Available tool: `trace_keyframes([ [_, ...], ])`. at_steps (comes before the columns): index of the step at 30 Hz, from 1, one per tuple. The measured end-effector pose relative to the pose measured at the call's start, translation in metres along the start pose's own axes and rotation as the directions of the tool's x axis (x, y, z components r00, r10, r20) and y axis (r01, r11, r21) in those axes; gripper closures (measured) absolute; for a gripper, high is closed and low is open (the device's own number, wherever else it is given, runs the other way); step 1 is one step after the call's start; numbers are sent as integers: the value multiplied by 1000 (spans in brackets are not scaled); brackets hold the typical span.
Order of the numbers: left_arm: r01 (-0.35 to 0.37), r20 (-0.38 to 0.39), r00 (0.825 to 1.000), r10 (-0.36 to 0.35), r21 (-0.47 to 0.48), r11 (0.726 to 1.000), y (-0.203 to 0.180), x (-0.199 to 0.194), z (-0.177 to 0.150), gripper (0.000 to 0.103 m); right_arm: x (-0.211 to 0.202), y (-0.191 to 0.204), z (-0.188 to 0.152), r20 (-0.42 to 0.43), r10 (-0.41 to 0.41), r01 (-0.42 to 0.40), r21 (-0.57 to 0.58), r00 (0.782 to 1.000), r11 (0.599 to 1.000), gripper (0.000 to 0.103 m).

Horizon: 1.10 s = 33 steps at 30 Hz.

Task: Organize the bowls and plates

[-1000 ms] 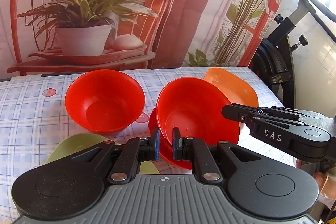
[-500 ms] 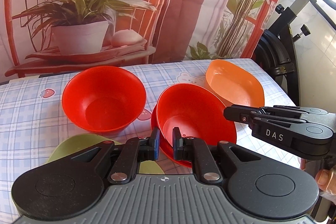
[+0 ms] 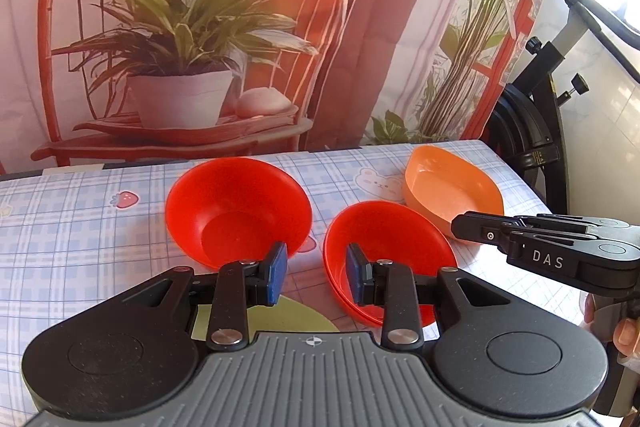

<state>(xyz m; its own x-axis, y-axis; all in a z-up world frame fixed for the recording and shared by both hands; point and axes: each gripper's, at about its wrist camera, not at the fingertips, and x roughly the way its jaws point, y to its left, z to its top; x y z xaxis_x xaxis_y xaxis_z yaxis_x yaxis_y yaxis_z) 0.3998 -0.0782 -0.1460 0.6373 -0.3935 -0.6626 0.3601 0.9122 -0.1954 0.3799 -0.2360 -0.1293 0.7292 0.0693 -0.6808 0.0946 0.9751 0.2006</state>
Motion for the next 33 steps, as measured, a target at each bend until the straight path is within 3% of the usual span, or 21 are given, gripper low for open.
trace_keyframes([
  [6, -62, 85, 994, 68, -71, 996, 36, -20, 7, 69, 3, 19, 13, 34, 62, -59, -80, 998, 995, 95],
  [13, -80, 79, 992, 97, -197, 977, 75, -9, 5, 69, 30, 41, 26, 31, 119, -112, -171, 992, 979, 92],
  [21, -70, 49, 995, 83, -229, 971, 85, 15, -6, 70, 76, 61, 35, -87, 167, -178, -133, 982, 975, 89],
  [24, -74, 41, 995, 86, -231, 970, 86, 23, -7, 71, 93, 64, 35, -146, 150, -166, -102, 978, 981, 86],
  [28, -61, 25, 997, 69, -244, 968, 89, 29, -9, 85, 106, 64, 35, -171, 149, -160, -51, 974, 986, 85],
  [33, -58, 35, 997, 68, -234, 970, 89, 29, -10, 89, 113, 65, 31, -180, 144, -152, -32, 973, 988, 91],
])
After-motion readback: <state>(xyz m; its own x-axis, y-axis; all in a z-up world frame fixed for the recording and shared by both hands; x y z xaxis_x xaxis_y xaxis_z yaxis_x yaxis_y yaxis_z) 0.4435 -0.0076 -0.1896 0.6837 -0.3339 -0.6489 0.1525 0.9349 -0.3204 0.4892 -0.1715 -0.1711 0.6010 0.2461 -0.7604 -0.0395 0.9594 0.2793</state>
